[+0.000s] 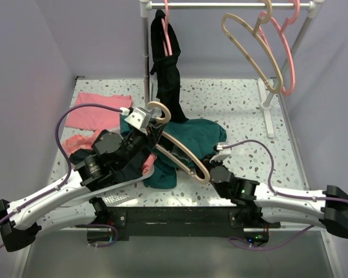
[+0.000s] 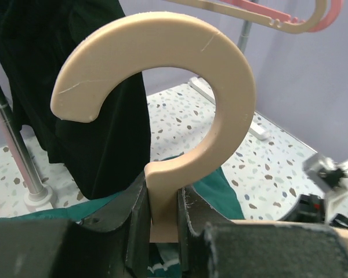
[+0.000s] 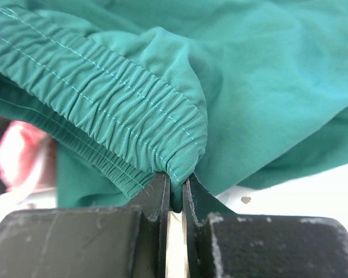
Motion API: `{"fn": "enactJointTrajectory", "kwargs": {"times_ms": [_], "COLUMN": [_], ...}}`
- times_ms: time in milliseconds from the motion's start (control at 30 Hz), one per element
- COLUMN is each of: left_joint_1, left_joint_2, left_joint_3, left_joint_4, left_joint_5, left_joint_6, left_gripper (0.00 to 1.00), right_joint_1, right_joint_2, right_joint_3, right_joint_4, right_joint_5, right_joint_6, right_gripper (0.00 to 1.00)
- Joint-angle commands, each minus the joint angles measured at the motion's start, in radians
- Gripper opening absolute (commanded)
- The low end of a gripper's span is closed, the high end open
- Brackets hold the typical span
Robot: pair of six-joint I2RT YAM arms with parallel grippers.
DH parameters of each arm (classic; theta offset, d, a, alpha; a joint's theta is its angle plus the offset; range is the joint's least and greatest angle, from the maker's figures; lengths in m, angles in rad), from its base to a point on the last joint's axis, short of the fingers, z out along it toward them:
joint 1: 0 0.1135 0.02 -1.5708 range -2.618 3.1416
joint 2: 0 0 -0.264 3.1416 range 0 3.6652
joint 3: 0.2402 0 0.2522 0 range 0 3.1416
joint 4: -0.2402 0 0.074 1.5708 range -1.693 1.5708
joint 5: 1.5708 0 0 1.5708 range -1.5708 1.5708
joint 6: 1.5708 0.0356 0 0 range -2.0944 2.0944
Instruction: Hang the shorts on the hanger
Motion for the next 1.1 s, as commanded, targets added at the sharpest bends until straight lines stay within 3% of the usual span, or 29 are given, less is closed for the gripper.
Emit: {"fn": "enactJointTrajectory", "kwargs": {"times_ms": [0, 133, 267, 533, 900, 1067], "left_joint_1": [0.002, 0.002, 0.002, 0.002, 0.002, 0.002], "left_joint_2": [0.008, 0.04, 0.063, 0.06, 0.059, 0.08], "left_joint_3": [-0.013, -0.031, -0.053, -0.091, -0.145, -0.135], "left_joint_4": [0.243, 0.321, 0.405, 0.481, 0.602, 0.611], "left_joint_5": [-0.158, -0.216, -0.239, -0.277, -0.351, -0.331], "left_joint_6": [0.103, 0.153, 0.19, 0.228, 0.313, 0.302], "left_gripper": [0.0, 0.0, 0.0, 0.0, 0.0, 0.0], "right_joint_1": [0.005, 0.005, 0.003, 0.005, 0.003, 0.005], "right_joint_2": [-0.175, -0.351, -0.392, -0.306, -0.315, -0.263], "right_joint_3": [-0.003, 0.049, 0.183, 0.461, 0.745, 0.848], "right_joint_4": [-0.216, -0.443, -0.606, -0.963, -1.304, -1.364], "right_joint_5": [0.029, 0.009, -0.02, -0.045, -0.057, -0.085], "right_joint_6": [0.048, 0.065, 0.066, 0.127, 0.212, 0.21], "right_gripper": [0.0, 0.0, 0.0, 0.0, 0.0, 0.0]}}
